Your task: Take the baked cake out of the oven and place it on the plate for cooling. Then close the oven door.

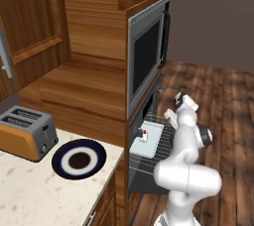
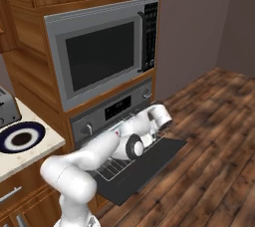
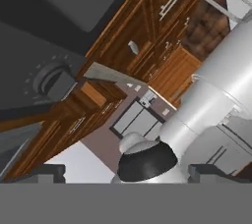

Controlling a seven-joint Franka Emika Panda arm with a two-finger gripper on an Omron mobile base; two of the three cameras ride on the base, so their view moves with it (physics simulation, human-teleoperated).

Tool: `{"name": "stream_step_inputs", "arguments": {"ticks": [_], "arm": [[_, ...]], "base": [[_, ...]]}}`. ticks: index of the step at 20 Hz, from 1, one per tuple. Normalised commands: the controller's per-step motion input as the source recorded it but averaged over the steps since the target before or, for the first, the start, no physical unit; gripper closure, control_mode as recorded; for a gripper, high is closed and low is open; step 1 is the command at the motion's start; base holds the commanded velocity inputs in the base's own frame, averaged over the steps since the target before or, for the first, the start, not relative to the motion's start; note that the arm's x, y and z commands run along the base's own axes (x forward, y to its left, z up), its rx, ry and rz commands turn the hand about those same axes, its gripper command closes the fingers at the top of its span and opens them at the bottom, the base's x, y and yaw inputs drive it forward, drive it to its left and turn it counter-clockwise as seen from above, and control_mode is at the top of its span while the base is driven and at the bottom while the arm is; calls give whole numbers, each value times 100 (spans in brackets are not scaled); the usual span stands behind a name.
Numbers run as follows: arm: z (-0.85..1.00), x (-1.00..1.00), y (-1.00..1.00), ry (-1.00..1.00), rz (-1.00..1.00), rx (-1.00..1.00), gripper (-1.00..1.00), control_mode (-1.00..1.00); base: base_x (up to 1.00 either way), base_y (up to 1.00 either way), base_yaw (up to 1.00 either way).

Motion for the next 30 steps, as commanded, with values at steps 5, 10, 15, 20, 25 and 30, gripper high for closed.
{"name": "stream_step_inputs", "arguments": {"ticks": [5, 10, 15, 20, 25, 30], "arm": [[-13, 1, 21, -53, -32, -43, -100, -100], [-3, 0, 21, -34, -27, -23, -100, -100], [6, 3, 22, -2, -23, 0, -100, -100], [-1, 36, 13, 4, -36, 0, -100, -100], [-8, 57, -14, 11, -33, 0, -100, -100], [-25, 44, -15, 22, -23, 0, -100, -100]], "base": [[0, 0, 0], [0, 0, 0], [0, 0, 0], [0, 0, 0], [0, 0, 0], [0, 0, 0]]}}
